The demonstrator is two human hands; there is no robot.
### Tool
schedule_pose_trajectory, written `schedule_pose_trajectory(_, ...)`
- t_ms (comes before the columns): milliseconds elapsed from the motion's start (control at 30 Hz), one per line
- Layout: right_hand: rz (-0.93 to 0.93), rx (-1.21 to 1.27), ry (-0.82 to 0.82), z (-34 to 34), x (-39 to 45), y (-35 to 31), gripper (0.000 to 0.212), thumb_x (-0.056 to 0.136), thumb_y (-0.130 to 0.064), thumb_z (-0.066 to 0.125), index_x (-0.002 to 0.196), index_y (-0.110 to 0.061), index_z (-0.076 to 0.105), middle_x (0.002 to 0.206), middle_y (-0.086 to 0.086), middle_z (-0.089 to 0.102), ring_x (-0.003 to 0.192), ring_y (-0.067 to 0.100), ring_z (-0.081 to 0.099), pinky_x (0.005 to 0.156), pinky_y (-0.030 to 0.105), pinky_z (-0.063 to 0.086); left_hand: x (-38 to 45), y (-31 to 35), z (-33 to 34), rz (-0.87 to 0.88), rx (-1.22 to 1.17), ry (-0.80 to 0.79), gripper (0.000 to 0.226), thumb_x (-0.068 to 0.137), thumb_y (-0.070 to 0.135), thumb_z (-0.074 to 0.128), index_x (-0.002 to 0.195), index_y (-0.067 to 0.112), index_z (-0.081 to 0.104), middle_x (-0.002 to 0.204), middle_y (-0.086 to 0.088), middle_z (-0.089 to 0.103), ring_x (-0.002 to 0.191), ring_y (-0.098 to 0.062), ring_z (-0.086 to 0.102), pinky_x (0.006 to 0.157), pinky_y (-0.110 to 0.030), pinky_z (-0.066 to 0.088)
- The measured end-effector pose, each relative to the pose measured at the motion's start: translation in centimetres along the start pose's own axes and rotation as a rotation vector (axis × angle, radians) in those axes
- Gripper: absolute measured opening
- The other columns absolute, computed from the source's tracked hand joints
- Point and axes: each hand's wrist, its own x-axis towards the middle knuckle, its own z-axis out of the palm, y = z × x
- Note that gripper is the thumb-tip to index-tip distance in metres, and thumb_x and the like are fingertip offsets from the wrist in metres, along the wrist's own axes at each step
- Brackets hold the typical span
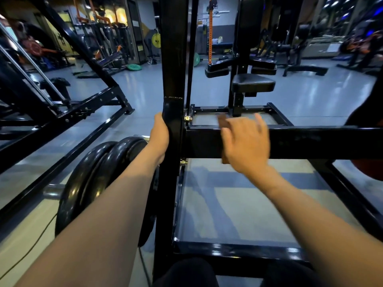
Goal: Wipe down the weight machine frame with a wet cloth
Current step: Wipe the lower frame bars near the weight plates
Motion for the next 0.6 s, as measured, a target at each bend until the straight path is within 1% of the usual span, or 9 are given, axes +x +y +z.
schedule_pose_trajectory(67,0.067,-0.066,-0.029,-2.7,-0.8,6.2,0.033,0.105,-0.037,0.035,0.111,-0.022,0.063,0.099,-0.001,0.064,0.104,0.025,0.059,0.124,0.048,0.021,-0.1,0.0,0.2,0.004,0.012,0.017,0.039,0.097,0.052,0.035,0.083,0.028,0.062,0.086,-0.002,0.066,0.093,-0.026,0.064,0.089,-0.041,0.053)
schedule_pose_trajectory(133,0.140,-0.108,-0.036,-5.0,-1.3,10.1,0.029,0.105,-0.033,0.032,0.102,-0.023,0.059,0.094,-0.003,0.057,0.098,0.025,0.055,0.123,0.048,0.022,0.0,-0.2,0.3,0.002,0.010,0.037,0.041,0.097,0.052,0.034,0.083,0.028,0.063,0.088,-0.003,0.066,0.095,-0.026,0.065,0.092,-0.042,0.053)
schedule_pose_trajectory(233,0.272,-0.096,0.083,-4.5,-1.3,9.7,0.020,0.102,-0.026,0.040,0.089,-0.019,0.053,0.088,0.000,0.054,0.084,0.021,0.043,0.114,0.055,0.033,0.0,-0.3,0.4,-0.036,0.029,0.111,0.046,0.095,0.055,0.032,0.092,0.024,0.067,0.099,-0.006,0.069,0.101,-0.027,0.065,0.096,-0.043,0.053)
schedule_pose_trajectory(300,0.313,-0.033,0.122,-2.9,-0.8,6.3,0.019,0.100,-0.024,0.044,0.088,-0.017,0.056,0.088,0.003,0.058,0.085,0.023,0.046,0.111,0.055,0.036,0.0,-0.1,0.5,-0.029,0.080,0.214,0.050,0.095,0.051,0.028,0.100,0.019,0.066,0.103,-0.007,0.067,0.101,-0.028,0.062,0.095,-0.043,0.051)
schedule_pose_trajectory(367,0.279,0.038,0.101,-0.9,-0.2,1.7,0.023,0.100,-0.027,0.044,0.095,-0.016,0.063,0.093,0.003,0.062,0.094,0.026,0.054,0.117,0.051,0.032,-0.3,0.0,1.2,0.116,0.142,0.403,0.038,0.102,0.034,0.029,0.102,0.017,0.063,0.099,-0.002,0.063,0.096,-0.025,0.058,0.086,-0.038,0.047)
schedule_pose_trajectory(400,0.245,0.077,0.086,0.1,0.0,-0.7,0.026,0.102,-0.031,0.043,0.098,-0.017,0.065,0.094,0.001,0.063,0.096,0.025,0.056,0.119,0.050,0.030,-0.8,-0.2,1.6,0.217,0.157,0.490,0.032,0.104,0.026,0.031,0.109,0.019,0.062,0.103,0.001,0.063,0.098,-0.023,0.058,0.085,-0.037,0.046)
schedule_pose_trajectory(467,0.165,0.130,0.072,1.7,0.7,-4.8,0.034,0.105,-0.039,0.041,0.100,-0.018,0.067,0.094,-0.002,0.065,0.098,0.021,0.057,0.123,0.045,0.024,-2.5,-0.5,3.0,0.443,0.166,0.588,0.028,0.102,0.019,0.038,0.123,0.020,0.055,0.123,0.002,0.059,0.113,-0.020,0.055,0.094,-0.035,0.043)
schedule_pose_trajectory(533,0.091,0.104,0.052,2.5,1.0,-5.5,0.039,0.106,-0.046,0.041,0.104,-0.019,0.069,0.098,-0.004,0.068,0.102,0.018,0.059,0.126,0.040,0.019,-4.3,-0.8,5.0,0.660,0.241,0.596,0.026,0.097,0.016,0.045,0.122,0.016,0.052,0.129,0.000,0.050,0.121,-0.019,0.045,0.101,-0.031,0.033)
schedule_pose_trajectory(600,0.011,0.077,0.045,2.1,0.5,-2.9,0.038,0.105,-0.047,0.044,0.109,-0.020,0.070,0.103,-0.005,0.069,0.105,0.016,0.061,0.127,0.039,0.017,-5.6,-1.3,6.1,0.820,0.422,0.523,0.022,0.094,0.016,0.048,0.115,0.016,0.053,0.121,0.003,0.047,0.116,-0.014,0.040,0.100,-0.029,0.027)
